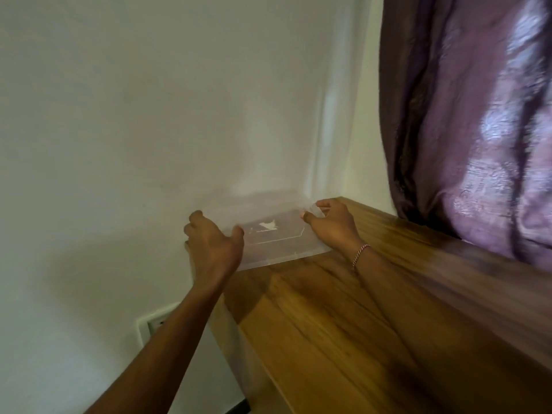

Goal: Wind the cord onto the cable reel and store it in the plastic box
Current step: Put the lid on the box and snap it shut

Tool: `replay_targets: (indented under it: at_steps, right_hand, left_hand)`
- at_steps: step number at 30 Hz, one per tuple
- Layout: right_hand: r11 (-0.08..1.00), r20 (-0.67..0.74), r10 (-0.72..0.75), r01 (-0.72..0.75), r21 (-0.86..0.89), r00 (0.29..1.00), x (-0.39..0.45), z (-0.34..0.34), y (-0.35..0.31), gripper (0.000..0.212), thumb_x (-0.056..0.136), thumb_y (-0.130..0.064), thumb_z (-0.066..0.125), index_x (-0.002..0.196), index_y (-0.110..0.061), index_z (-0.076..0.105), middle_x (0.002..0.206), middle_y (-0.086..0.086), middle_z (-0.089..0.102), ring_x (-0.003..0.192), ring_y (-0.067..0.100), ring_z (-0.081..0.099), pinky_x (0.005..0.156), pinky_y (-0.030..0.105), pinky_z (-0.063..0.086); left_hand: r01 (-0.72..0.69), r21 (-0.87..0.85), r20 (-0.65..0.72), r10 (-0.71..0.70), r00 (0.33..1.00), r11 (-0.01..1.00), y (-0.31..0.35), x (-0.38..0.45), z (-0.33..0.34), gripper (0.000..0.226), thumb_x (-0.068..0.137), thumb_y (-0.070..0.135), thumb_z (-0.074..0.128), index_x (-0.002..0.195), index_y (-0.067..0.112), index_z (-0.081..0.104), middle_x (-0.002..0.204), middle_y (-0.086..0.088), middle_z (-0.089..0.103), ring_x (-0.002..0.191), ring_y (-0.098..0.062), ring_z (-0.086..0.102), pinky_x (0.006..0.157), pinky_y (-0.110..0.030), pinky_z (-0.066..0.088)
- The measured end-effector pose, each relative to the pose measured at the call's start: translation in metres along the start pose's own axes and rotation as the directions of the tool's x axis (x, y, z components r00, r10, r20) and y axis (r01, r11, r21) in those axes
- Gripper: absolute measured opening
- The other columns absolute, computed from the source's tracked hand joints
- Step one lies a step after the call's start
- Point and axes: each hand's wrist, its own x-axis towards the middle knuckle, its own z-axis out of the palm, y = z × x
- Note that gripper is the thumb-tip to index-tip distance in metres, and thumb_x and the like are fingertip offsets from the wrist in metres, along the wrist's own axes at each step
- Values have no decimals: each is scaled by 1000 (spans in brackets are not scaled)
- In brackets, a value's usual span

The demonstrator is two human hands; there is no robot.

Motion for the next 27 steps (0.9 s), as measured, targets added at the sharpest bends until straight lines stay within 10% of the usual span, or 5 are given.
replay_targets:
  at_steps: [8,15,18,21,27]
  right_hand:
    - [994,-189,102,-109,-27,977,-57,-106,-28,75,93,-64,42,130,-1,56,136,16,58,125,32,53,107,43,43]
    - [958,-313,272,-226,175,910,-128,-205,-38,71,99,-60,24,129,-4,57,128,18,63,114,34,61,102,48,47]
    - [926,-305,293,-189,327,906,-160,-246,-43,73,96,-69,16,98,-16,66,112,15,70,106,30,64,96,44,51]
    - [840,-283,336,-150,521,898,-192,-291,-48,97,88,-80,9,68,-9,72,87,16,73,73,24,66,54,25,53]
    - [752,-404,260,78,654,877,-255,-358,-38,71,100,-57,33,71,-8,74,69,12,72,72,25,58,76,32,48]
  left_hand:
    - [43,-275,39,-34,999,960,58,-42,9,73,96,49,61,152,8,38,152,-13,48,132,-35,53,103,-46,49]
    - [235,-567,247,-109,963,790,129,-81,23,49,107,48,35,101,12,67,98,-8,69,89,-28,67,76,-36,53]
    - [391,-674,424,-105,900,627,158,-100,30,58,106,53,29,90,14,69,86,-6,70,73,-21,64,67,-31,53]
    - [525,-709,595,0,804,471,183,-119,31,62,103,60,34,76,14,66,61,-2,68,66,-21,63,71,-34,55]
    - [759,-631,759,333,559,163,229,-177,29,31,99,33,54,90,11,74,74,-5,73,78,-23,72,71,-28,59]
